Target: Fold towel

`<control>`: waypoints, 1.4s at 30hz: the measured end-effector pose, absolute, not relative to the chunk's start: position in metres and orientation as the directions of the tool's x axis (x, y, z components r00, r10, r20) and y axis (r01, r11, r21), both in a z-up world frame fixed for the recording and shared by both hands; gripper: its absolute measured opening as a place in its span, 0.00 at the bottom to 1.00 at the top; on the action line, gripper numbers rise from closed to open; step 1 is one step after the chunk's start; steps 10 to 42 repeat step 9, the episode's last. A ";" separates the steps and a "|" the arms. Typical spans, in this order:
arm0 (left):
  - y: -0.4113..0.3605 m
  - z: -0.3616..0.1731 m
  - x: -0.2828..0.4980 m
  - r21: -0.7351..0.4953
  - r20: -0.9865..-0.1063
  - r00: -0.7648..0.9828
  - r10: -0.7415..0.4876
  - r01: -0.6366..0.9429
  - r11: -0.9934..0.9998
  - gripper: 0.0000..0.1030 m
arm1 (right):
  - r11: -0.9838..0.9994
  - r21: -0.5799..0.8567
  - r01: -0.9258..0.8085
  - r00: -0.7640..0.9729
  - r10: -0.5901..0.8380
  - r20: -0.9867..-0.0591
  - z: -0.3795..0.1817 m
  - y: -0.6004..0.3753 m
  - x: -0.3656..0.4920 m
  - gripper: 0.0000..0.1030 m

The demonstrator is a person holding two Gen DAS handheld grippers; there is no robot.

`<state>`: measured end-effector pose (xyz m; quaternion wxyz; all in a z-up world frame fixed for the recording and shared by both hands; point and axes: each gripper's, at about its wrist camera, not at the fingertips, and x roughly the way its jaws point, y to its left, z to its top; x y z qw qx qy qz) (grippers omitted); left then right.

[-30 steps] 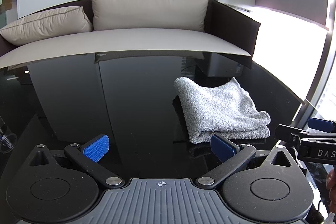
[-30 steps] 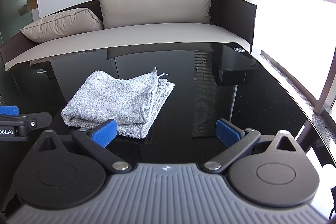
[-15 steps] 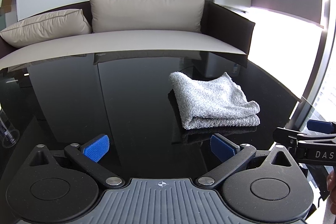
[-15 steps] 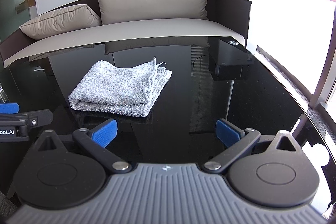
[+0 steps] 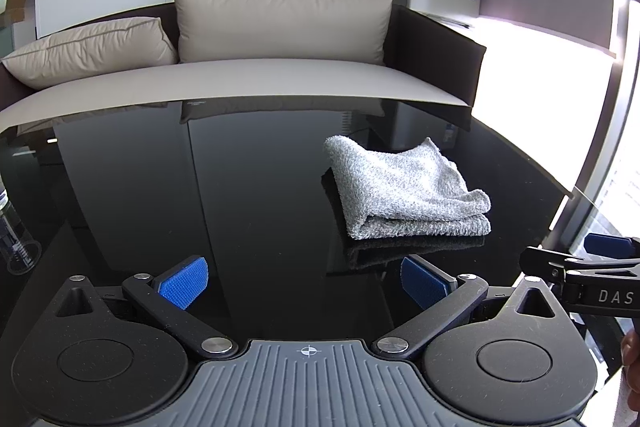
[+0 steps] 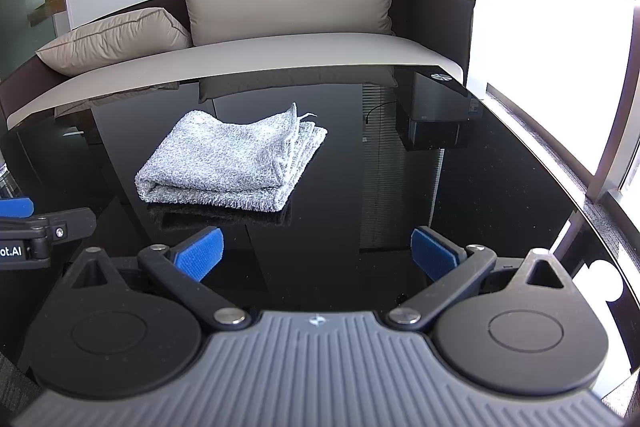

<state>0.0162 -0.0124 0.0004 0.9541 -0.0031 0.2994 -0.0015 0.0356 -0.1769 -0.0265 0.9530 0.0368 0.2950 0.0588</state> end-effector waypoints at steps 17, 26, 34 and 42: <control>-0.011 0.001 0.015 -0.011 -0.572 0.821 -0.005 -0.002 1.000 0.99 | 0.989 0.107 -0.101 0.816 0.144 -0.559 -0.026 -0.174 0.034 0.99; -0.011 0.001 0.015 -0.011 -0.572 0.821 -0.005 -0.002 1.000 0.99 | 0.989 0.107 -0.101 0.816 0.144 -0.559 -0.026 -0.174 0.034 0.99; -0.011 0.001 0.015 -0.011 -0.572 0.821 -0.005 -0.002 1.000 0.99 | 0.989 0.107 -0.101 0.816 0.144 -0.559 -0.026 -0.174 0.034 0.99; -0.011 0.001 0.015 -0.011 -0.572 0.821 -0.005 -0.002 1.000 0.99 | 0.989 0.107 -0.101 0.816 0.144 -0.559 -0.026 -0.174 0.034 0.99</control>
